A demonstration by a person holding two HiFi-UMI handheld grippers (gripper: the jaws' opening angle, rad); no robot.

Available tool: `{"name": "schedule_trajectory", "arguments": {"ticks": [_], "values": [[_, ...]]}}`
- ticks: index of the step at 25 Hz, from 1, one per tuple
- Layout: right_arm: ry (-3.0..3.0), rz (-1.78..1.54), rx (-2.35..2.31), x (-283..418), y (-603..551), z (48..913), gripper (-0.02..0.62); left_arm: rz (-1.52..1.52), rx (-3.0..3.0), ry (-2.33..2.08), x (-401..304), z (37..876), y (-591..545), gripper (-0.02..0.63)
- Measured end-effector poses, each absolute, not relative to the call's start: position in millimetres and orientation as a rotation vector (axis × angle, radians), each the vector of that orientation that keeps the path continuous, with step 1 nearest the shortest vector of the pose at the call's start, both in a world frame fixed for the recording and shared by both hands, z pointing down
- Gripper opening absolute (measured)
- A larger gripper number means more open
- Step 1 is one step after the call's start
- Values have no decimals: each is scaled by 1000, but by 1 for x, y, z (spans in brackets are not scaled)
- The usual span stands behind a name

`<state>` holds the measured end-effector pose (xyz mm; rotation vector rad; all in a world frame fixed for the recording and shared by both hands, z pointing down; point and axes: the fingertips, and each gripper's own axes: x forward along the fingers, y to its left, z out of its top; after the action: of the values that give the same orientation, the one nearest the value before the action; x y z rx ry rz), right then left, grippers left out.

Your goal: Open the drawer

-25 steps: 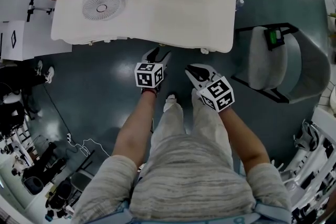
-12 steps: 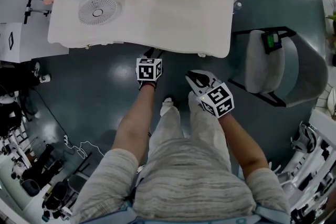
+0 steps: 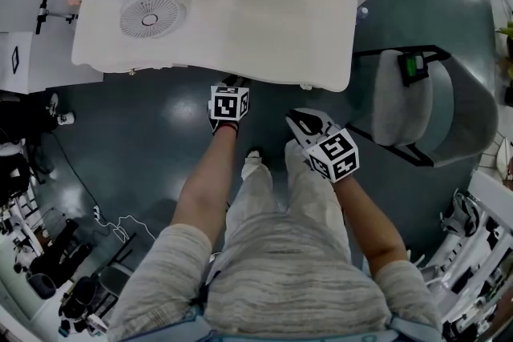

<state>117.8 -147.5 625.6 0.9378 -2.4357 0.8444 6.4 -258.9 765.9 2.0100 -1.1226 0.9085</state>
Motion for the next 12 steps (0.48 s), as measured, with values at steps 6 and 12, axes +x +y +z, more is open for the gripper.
{"name": "schedule_trajectory", "arguments": {"ticks": [6,12], "values": [[-2430,839,923,111,-143,624,8,930,1993,-1080,5,766,-249,147],[-2427,831,925,104,-140,619,8,949,1987,-1042,0,766,-231,144]]}}
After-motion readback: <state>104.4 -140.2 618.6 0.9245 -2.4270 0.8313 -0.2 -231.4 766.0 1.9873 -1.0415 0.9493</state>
